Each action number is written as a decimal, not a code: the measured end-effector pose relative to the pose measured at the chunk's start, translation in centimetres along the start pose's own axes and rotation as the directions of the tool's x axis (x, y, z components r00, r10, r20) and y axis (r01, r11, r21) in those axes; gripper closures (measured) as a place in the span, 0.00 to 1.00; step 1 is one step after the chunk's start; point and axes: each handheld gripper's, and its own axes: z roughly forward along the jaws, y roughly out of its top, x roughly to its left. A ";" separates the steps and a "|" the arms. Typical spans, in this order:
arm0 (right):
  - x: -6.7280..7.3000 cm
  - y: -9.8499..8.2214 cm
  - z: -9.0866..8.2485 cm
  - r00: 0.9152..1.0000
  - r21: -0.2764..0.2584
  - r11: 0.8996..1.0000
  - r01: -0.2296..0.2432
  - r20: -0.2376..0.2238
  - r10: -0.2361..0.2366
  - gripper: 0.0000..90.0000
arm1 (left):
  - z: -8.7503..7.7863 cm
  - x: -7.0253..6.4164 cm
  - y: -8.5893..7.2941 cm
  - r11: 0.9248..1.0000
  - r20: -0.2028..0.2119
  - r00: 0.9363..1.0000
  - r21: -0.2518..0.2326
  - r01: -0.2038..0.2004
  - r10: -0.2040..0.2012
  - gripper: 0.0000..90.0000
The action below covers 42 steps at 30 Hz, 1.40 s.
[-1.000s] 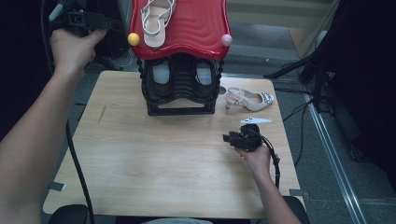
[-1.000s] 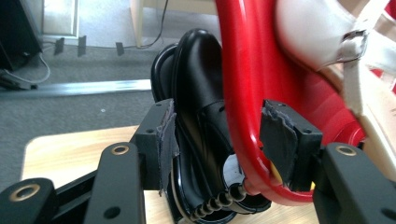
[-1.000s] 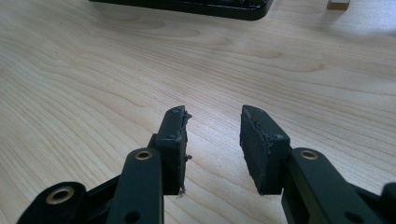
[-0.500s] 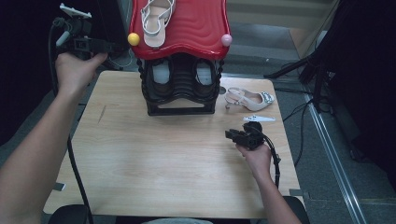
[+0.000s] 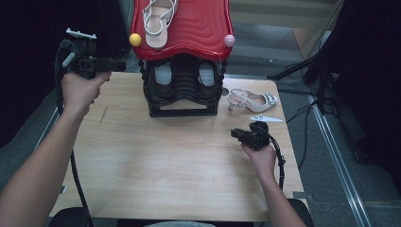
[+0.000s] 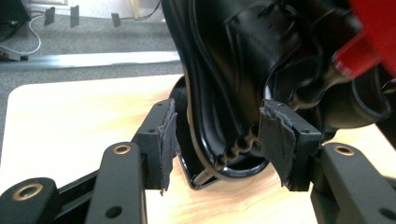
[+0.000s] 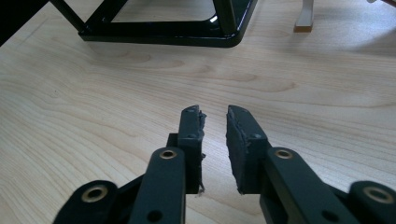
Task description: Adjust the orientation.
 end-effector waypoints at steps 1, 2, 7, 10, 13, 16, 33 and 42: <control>0.0 0.0 0.0 1.000 0.003 1.000 -0.001 0.006 0.001 0.83 | 0.1 0.1 -0.3 1.000 0.001 1.000 0.005 -0.003 0.003 0.52; -0.1 0.0 0.1 1.000 0.006 1.000 -0.004 0.010 0.004 0.82 | 0.1 0.2 -0.5 1.000 -0.003 1.000 0.001 -0.003 0.003 0.52; -0.3 0.0 0.3 1.000 0.012 1.000 -0.003 0.014 0.002 0.80 | 0.7 0.6 -1.5 1.000 -0.004 1.000 0.014 -0.015 0.015 0.52; -0.2 0.1 0.4 1.000 0.008 1.000 0.004 0.025 -0.004 0.79 | 1.1 0.9 -2.2 1.000 0.009 1.000 0.018 0.003 -0.003 0.52; -0.1 0.1 0.5 0.999 0.013 1.000 0.005 0.032 -0.005 0.79 | 1.5 1.0 -3.3 1.000 0.013 1.000 0.021 0.011 -0.011 0.53; -0.1 0.1 0.4 0.999 0.001 1.000 0.008 0.035 -0.008 0.81 | 2.0 1.3 -4.4 0.999 0.036 0.999 0.026 0.032 -0.033 0.53; -1.3 0.8 0.3 0.998 -0.014 0.999 -0.030 0.062 0.031 1.00 | 2.9 1.4 -11.4 0.997 0.048 0.999 0.077 0.004 -0.008 0.51; -2.5 2.6 -0.4 0.991 -0.039 0.997 -0.060 0.119 0.064 1.00 | 3.8 0.7 -13.6 0.995 0.055 0.998 0.101 -0.018 0.012 0.50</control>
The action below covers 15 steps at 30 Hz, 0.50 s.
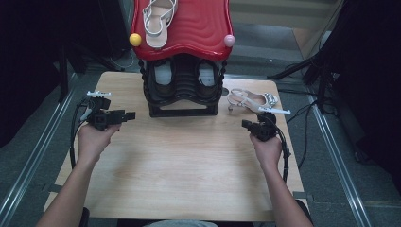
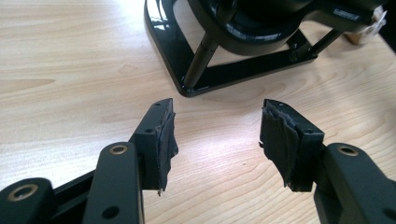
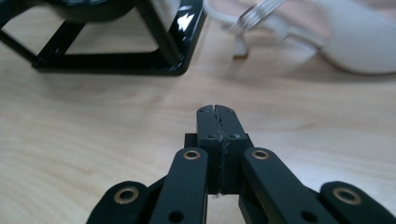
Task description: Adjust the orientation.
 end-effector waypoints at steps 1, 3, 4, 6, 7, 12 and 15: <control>-0.2 0.3 0.1 1.000 -0.005 1.000 0.000 0.006 0.000 1.00 | 0.1 0.0 -0.2 1.000 0.008 1.000 0.004 0.006 -0.006 0.50; -0.8 1.1 0.3 1.000 -0.018 1.000 -0.018 0.007 0.018 1.00 | 0.4 -0.1 -0.5 1.000 0.020 1.000 0.022 0.000 0.000 0.49; -1.1 1.4 0.4 1.000 -0.017 1.000 -0.025 0.013 0.025 1.00 | 0.6 -0.2 -0.6 1.000 0.022 1.000 0.028 -0.014 0.013 0.49; -1.5 2.1 0.7 0.999 -0.015 0.999 -0.030 0.027 0.030 1.00 | 0.8 -0.3 -0.9 0.999 0.027 0.999 0.041 -0.031 0.029 0.49; -1.6 2.5 0.9 0.999 -0.016 0.999 -0.033 0.035 0.034 1.00 | 1.1 -0.3 -1.1 0.999 0.032 0.999 0.038 -0.029 0.028 0.49; -2.6 4.1 1.5 0.997 -0.014 0.999 -0.044 0.069 0.045 1.00 | 1.3 -0.1 -1.7 0.999 0.038 0.999 0.031 -0.024 0.023 0.48; -3.3 4.6 2.0 0.995 -0.005 0.998 -0.062 0.081 0.063 1.00 | 1.4 0.0 -1.8 0.999 0.041 0.999 0.038 -0.020 0.019 0.49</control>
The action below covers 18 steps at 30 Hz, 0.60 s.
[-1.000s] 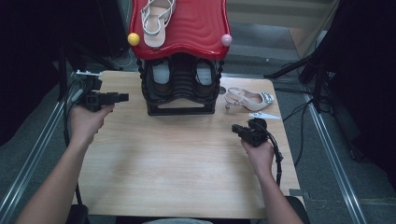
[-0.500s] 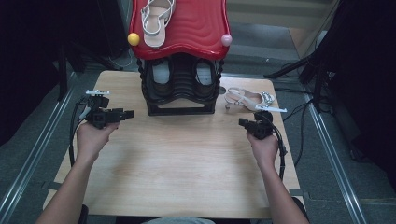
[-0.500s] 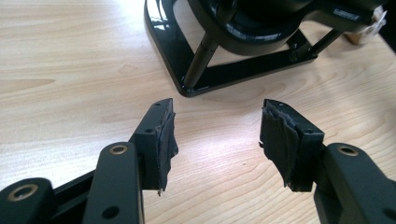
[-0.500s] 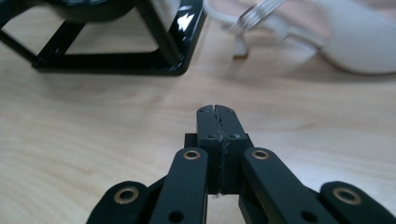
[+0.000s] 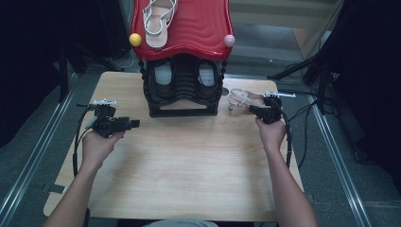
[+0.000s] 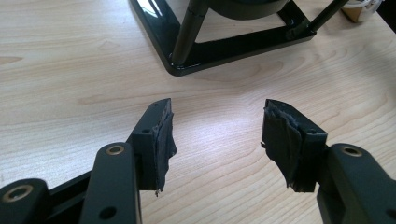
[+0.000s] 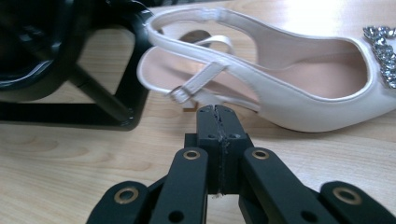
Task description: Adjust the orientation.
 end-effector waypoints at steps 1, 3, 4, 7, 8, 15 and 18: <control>-0.1 0.2 0.2 1.000 0.001 1.000 0.001 0.010 -0.002 1.00 | 0.0 0.0 -0.1 1.000 -0.004 1.000 -0.004 0.000 0.000 0.48; -0.4 0.7 0.4 1.000 -0.030 1.000 -0.003 0.020 0.004 1.00 | 0.1 0.0 -0.2 1.000 -0.005 1.000 -0.006 -0.005 0.005 0.48; -0.5 1.1 0.5 1.000 -0.019 1.000 -0.015 0.017 0.015 1.00 | 0.2 0.1 -0.2 1.000 -0.004 1.000 -0.004 -0.008 0.008 0.48; -0.7 1.8 0.8 0.999 -0.051 0.998 -0.025 0.027 0.026 1.00 | 0.2 0.2 -0.2 1.000 -0.004 1.000 -0.008 -0.006 0.006 0.49; -0.8 2.0 0.9 0.999 -0.057 0.998 -0.036 0.026 0.038 1.00 | 0.3 0.2 -0.3 1.000 -0.004 1.000 -0.017 -0.005 0.005 0.49; -0.5 4.0 1.9 0.997 -0.064 0.995 -0.070 0.025 0.072 1.00 | 0.9 0.3 -0.1 1.000 0.006 1.000 -0.012 -0.013 0.013 0.49; 0.3 4.7 2.9 0.997 -0.053 0.996 -0.070 0.035 0.072 1.00 | 1.1 0.3 0.0 1.000 0.012 1.000 -0.005 -0.026 0.026 0.49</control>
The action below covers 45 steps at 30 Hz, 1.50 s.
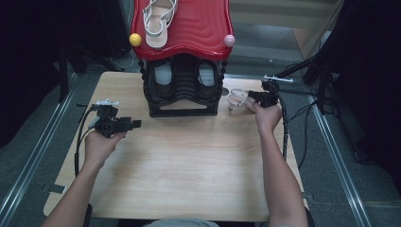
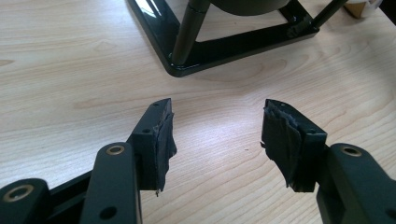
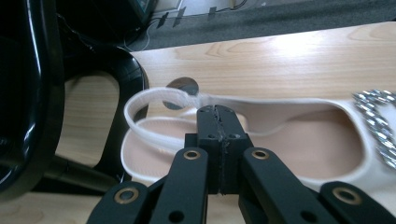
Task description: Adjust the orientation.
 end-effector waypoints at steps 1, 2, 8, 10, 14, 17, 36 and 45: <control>0.2 0.1 0.4 1.000 0.006 1.000 0.005 0.004 -0.005 1.00 | 0.1 0.0 0.0 1.000 -0.001 1.000 -0.002 0.000 0.000 0.49; 0.3 0.1 0.7 1.000 0.008 1.000 0.001 0.008 -0.001 1.00 | 0.2 0.0 0.0 1.000 0.002 1.000 0.002 0.000 0.000 0.49; 0.1 -0.9 2.3 0.999 0.061 0.998 -0.029 0.015 0.028 1.00 | 0.3 0.3 0.1 1.000 -0.003 1.000 0.012 -0.006 0.006 0.49; 0.1 -1.0 2.3 1.000 0.075 0.997 -0.008 0.025 0.006 1.00 | 0.4 0.3 0.0 1.000 0.004 1.000 0.014 -0.003 0.003 0.49; 0.2 -1.1 2.0 0.999 0.095 0.995 0.006 0.032 -0.009 1.00 | 0.3 0.1 0.1 1.000 0.019 1.000 0.016 -0.005 0.005 0.49; 0.0 -1.3 1.8 0.999 0.083 0.996 0.015 0.028 -0.018 1.00 | 0.4 0.1 0.1 1.000 0.021 1.000 0.018 -0.004 0.004 0.49; -1.3 -2.0 0.3 0.998 0.102 0.994 0.042 0.038 -0.046 1.00 | 0.5 -0.3 0.1 1.000 0.071 0.997 0.022 0.010 -0.012 0.48; -2.3 -1.9 -0.3 0.997 0.110 0.994 0.027 0.064 -0.034 1.00 | 0.6 -0.3 0.1 1.000 0.070 0.998 0.024 0.009 -0.010 0.48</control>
